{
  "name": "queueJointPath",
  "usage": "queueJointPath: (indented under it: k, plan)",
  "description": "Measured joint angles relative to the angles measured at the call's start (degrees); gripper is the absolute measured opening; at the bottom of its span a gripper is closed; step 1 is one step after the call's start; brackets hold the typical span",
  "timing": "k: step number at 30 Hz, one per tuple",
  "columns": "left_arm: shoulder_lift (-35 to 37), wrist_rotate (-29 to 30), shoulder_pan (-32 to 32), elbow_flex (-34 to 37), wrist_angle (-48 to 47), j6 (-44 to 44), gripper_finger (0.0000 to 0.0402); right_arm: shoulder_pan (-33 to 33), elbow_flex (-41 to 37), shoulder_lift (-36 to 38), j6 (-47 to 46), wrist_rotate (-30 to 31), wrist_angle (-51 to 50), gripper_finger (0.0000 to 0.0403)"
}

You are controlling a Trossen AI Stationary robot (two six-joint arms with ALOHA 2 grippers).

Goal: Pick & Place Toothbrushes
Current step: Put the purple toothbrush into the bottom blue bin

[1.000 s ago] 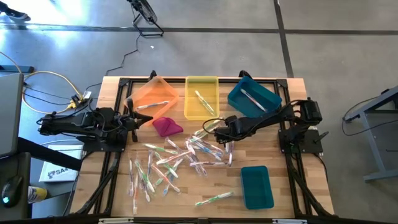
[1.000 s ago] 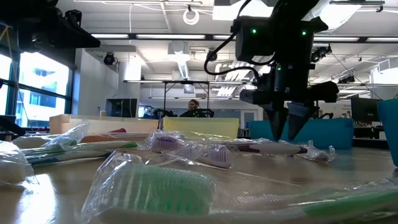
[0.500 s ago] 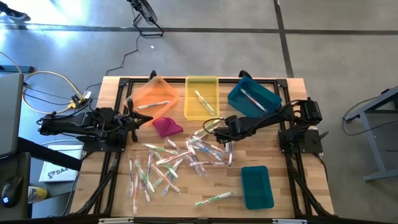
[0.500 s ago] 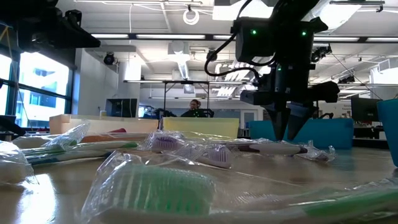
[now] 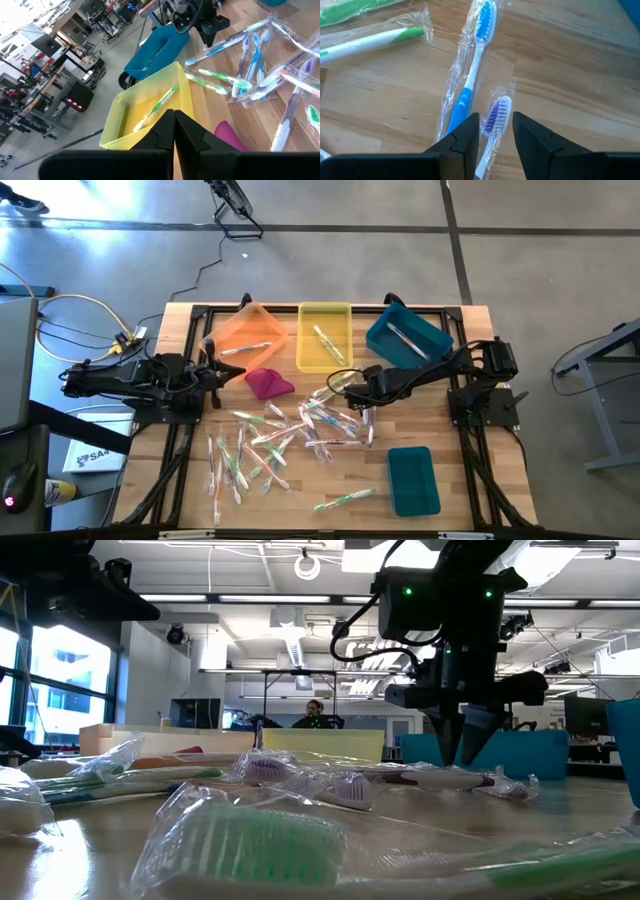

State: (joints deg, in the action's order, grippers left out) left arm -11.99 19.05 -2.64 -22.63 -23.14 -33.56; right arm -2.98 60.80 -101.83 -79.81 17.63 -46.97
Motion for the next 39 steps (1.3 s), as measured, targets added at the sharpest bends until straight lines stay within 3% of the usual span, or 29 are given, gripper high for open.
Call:
queueJointPath:
  k: [19, 29, 39]
  plan:
    - [0.02, 0.15, 0.00, 0.00, -1.07, 0.88, 0.0003, -0.02, 0.00, -2.65, -0.90, 0.28, 1.09, 0.0104]
    - [0.02, 0.11, 0.00, 0.00, -1.07, 0.90, 0.0003, -0.02, 0.02, -2.53, -1.08, 0.63, 1.03, 0.0015]
    - [0.02, -0.20, -0.02, 0.00, -1.07, 0.92, 0.0003, -0.02, 0.04, -2.52, -1.02, 0.60, 0.61, 0.0007]
